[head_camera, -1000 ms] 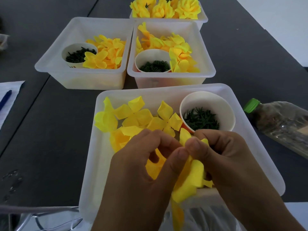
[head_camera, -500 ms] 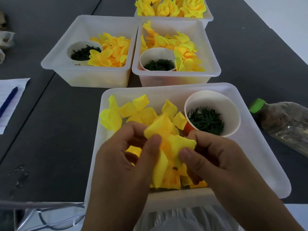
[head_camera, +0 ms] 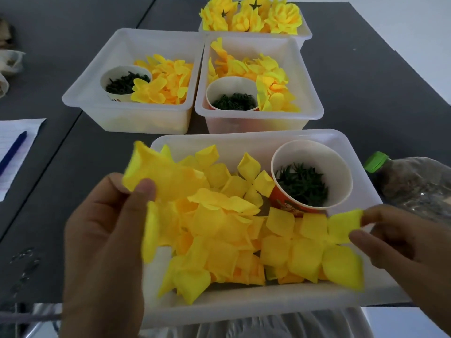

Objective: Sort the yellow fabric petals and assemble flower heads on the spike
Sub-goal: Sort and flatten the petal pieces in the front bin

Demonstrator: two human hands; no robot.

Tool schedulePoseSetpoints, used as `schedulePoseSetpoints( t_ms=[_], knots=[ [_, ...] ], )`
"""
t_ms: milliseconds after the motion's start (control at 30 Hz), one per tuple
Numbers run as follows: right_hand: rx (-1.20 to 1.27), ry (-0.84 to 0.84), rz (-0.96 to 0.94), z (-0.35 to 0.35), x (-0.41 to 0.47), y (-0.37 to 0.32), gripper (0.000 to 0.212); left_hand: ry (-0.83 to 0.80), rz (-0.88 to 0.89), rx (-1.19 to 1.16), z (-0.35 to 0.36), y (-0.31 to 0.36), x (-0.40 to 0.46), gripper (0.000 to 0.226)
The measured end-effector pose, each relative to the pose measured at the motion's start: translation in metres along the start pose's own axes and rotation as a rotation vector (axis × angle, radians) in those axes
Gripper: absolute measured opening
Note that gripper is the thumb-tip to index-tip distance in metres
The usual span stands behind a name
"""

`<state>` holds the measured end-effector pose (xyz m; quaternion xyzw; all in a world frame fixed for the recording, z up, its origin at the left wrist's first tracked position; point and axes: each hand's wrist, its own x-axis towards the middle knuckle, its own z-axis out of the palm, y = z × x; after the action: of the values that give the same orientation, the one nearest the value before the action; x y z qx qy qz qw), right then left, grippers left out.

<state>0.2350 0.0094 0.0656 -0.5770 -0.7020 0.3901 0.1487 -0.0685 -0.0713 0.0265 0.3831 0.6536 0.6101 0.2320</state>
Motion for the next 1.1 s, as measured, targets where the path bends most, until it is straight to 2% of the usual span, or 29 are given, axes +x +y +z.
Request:
schedulePoseSetpoints(
  t_ms=[100,167,200,300,333,367,467,533,667,767,833,933,1100],
  knots=[
    [-0.102,0.197,-0.062,-0.001,0.001,0.001,0.061,-0.044,0.133,0.053,0.030,0.031,-0.012,0.020],
    [-0.078,0.285,-0.149,0.006,-0.002,-0.015,0.054,-0.082,0.238,0.210,0.049,0.041,-0.025,0.014],
    [-0.027,0.255,-0.185,0.012,-0.003,-0.025,0.054,-0.104,0.288,0.303,0.056,0.044,-0.028,0.013],
    [0.267,-0.072,-0.194,0.037,-0.008,-0.053,0.068,-0.173,0.472,0.451,0.073,0.045,-0.035,0.015],
    [0.317,-0.132,-0.199,0.043,-0.007,-0.056,0.070,-0.186,0.509,0.476,0.076,0.044,-0.037,0.015],
    [0.338,-0.134,-0.216,0.048,-0.004,-0.057,0.065,-0.186,0.535,0.496,0.076,0.043,-0.037,0.014],
    [0.519,-0.126,-0.183,0.056,0.003,-0.062,0.028,-0.218,0.561,0.539,0.071,0.043,-0.032,0.009],
    [0.646,-0.144,-0.147,0.059,0.005,-0.061,0.019,-0.268,0.564,0.577,0.066,0.042,-0.029,0.014],
    [0.677,-0.151,-0.151,0.061,0.008,-0.055,0.026,-0.366,0.469,0.454,0.056,0.043,-0.025,0.023],
    [0.673,-0.266,-0.124,0.060,0.007,-0.055,0.026,-0.348,0.289,0.293,0.052,0.044,-0.022,0.040],
    [0.673,-0.328,-0.113,0.060,0.005,-0.056,0.026,-0.394,0.159,0.212,0.051,0.044,-0.021,0.054],
    [0.692,-0.335,-0.103,0.061,0.005,-0.057,0.020,-0.489,0.038,0.100,0.049,0.044,-0.021,0.044],
    [0.697,-0.255,-0.064,0.059,0.007,-0.055,0.033,-0.455,-0.034,0.008,0.048,0.043,-0.021,0.031]
  ],
)
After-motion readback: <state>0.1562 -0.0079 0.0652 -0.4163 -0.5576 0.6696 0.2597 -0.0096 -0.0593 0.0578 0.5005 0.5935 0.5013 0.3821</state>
